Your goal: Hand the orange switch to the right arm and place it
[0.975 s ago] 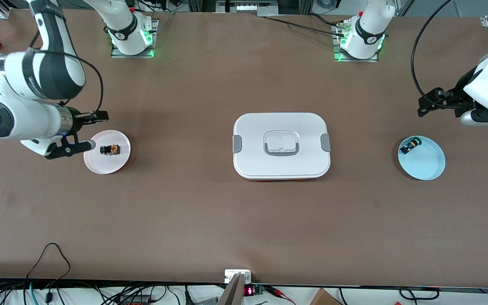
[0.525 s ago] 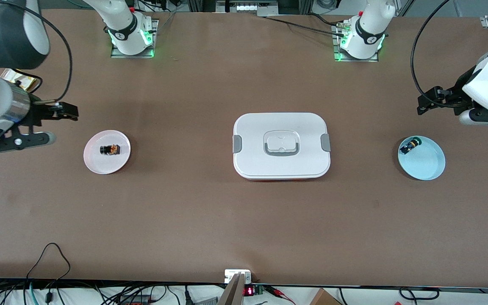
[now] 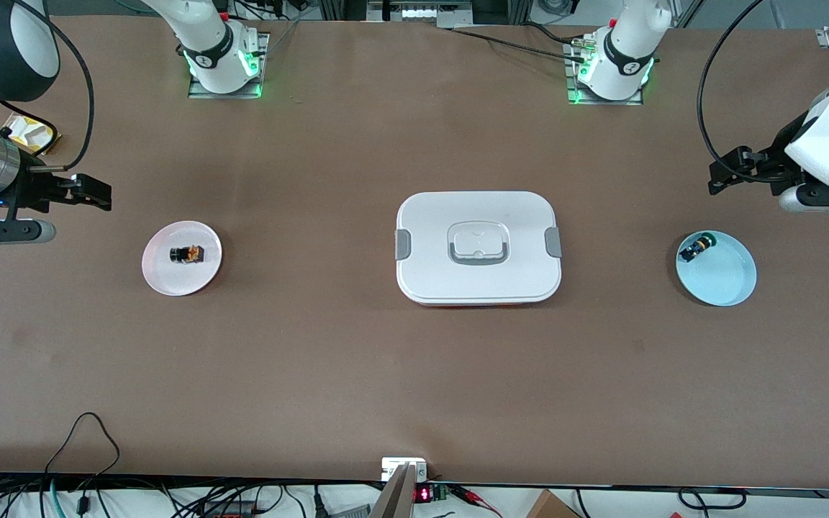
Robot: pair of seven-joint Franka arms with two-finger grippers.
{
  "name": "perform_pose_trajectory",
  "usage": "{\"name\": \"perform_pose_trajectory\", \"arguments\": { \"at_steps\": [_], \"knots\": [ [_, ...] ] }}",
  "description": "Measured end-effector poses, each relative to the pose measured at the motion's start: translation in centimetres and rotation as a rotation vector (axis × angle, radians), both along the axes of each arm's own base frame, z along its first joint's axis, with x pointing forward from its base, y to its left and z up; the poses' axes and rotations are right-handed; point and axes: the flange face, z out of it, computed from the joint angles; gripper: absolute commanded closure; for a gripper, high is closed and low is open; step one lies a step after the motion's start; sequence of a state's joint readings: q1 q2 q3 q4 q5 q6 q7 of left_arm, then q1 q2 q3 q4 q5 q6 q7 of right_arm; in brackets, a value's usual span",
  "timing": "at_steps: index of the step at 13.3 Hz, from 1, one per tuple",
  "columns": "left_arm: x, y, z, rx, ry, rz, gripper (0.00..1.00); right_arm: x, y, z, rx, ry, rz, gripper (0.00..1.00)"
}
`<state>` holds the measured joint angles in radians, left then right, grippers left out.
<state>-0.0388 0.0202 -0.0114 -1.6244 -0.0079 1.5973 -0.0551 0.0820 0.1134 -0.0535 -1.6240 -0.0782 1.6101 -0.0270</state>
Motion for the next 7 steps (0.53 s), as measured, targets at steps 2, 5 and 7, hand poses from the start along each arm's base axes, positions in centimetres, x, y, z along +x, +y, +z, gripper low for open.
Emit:
{"name": "perform_pose_trajectory", "arguments": {
  "at_steps": [2,5,7],
  "knots": [
    [0.0,0.0,0.0,0.0,0.0,0.0,0.0,-1.1,-0.1,0.9,0.008,-0.018,-0.001,0.0],
    [0.0,0.0,0.0,0.0,0.0,0.0,0.0,-2.7,0.2,3.2,0.026,-0.021,-0.009,0.0],
    [0.0,0.0,0.0,0.0,0.001,0.0,0.0,-3.1,0.1,4.3,0.029,-0.029,-0.015,0.0]
  ]
}}
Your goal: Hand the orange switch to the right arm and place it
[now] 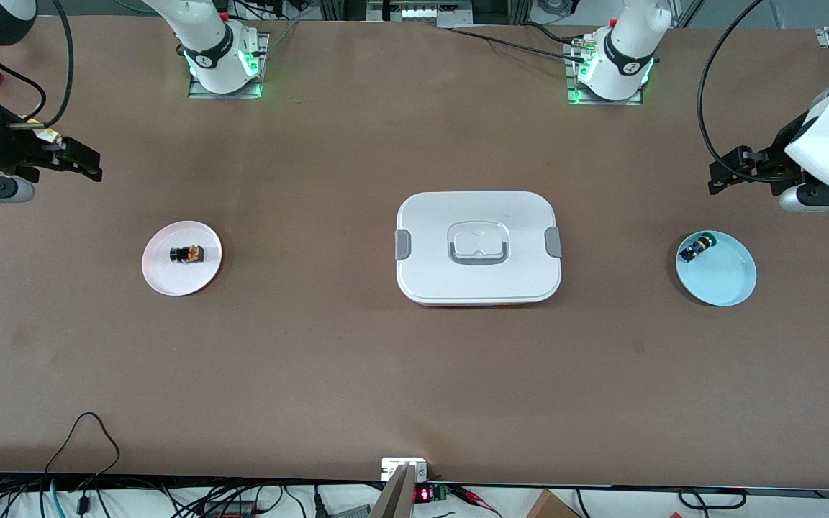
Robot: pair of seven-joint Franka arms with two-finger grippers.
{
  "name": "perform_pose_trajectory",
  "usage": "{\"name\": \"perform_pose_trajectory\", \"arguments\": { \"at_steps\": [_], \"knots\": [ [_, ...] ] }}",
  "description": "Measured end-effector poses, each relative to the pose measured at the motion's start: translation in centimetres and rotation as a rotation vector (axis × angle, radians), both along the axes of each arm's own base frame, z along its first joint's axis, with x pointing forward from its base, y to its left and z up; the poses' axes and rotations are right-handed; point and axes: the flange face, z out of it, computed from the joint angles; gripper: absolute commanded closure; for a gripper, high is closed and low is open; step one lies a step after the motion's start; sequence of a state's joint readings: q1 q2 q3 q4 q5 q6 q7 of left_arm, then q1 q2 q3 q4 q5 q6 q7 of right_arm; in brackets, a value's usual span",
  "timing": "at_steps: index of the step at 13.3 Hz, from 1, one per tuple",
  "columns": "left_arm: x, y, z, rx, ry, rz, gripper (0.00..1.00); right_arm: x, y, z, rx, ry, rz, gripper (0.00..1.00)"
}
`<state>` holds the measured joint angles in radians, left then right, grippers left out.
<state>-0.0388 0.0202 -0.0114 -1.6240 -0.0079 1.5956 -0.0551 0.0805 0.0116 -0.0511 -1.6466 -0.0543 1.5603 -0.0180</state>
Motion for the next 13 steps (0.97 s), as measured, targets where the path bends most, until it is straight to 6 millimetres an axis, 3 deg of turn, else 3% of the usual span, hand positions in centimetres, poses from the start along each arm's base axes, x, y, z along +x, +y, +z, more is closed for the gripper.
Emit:
{"name": "perform_pose_trajectory", "arguments": {
  "at_steps": [13],
  "knots": [
    [-0.11,0.0,-0.08,0.0,0.01,0.0,0.0,0.07,0.52,1.22,0.004,-0.021,0.008,0.0]
  ]
}}
